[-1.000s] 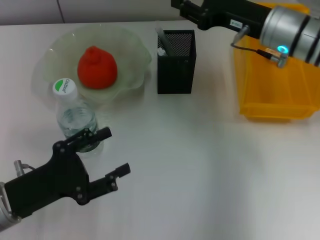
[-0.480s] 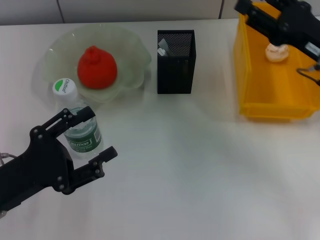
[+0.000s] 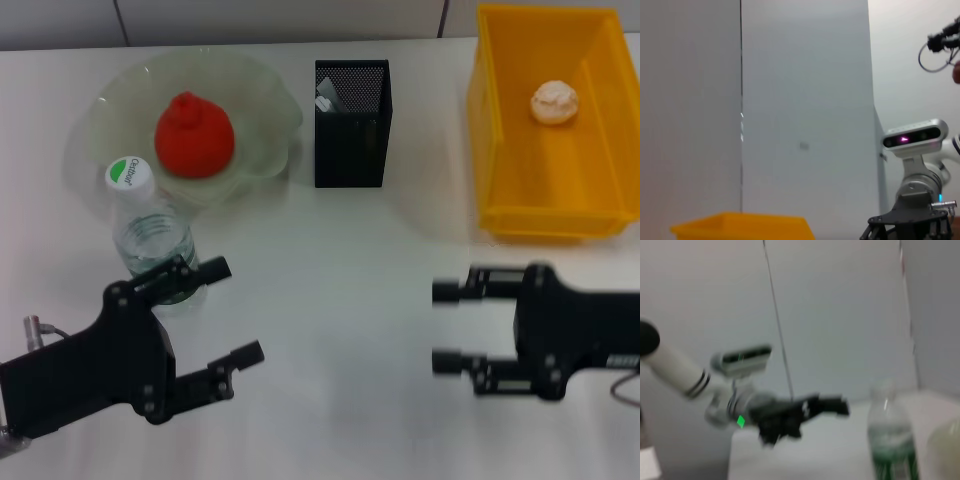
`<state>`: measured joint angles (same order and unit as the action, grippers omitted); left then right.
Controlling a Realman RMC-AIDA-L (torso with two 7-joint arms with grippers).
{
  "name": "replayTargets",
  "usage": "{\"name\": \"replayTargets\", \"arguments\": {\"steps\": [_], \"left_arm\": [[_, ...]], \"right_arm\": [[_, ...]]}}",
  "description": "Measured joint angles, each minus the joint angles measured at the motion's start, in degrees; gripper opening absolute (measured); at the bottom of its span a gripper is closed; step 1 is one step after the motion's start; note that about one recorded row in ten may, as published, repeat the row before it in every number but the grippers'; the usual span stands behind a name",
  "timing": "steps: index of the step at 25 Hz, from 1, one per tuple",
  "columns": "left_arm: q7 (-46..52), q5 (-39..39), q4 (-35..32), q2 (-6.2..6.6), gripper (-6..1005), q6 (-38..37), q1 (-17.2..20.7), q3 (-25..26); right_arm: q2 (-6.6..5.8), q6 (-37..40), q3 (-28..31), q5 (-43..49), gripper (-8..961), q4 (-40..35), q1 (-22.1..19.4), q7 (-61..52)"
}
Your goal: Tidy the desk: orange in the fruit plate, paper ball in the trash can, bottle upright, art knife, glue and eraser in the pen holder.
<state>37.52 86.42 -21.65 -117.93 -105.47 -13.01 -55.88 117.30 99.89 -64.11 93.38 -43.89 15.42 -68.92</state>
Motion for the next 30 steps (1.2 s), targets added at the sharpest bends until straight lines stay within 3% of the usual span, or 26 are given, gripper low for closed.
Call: {"name": "replayTargets", "arguments": {"steps": [1, 6, 30], "left_arm": [[2.6, 2.1, -1.33, 0.05, 785, 0.98, 0.0, 0.09], [8.04, 7.24, -4.14, 0.05, 785, 2.88, 0.01, 0.02], [9.06, 8.86, -4.99, -0.15, 784, 4.07, 0.01, -0.1]], "right_arm": [[0.55, -0.45, 0.03, 3.78, 661, 0.02, 0.25, -0.83], [1.55, -0.91, 0.05, 5.77, 665, -0.43, 0.06, -0.89], [1.92, -4.29, 0.13, 5.76, 678, 0.05, -0.12, -0.78]]}}
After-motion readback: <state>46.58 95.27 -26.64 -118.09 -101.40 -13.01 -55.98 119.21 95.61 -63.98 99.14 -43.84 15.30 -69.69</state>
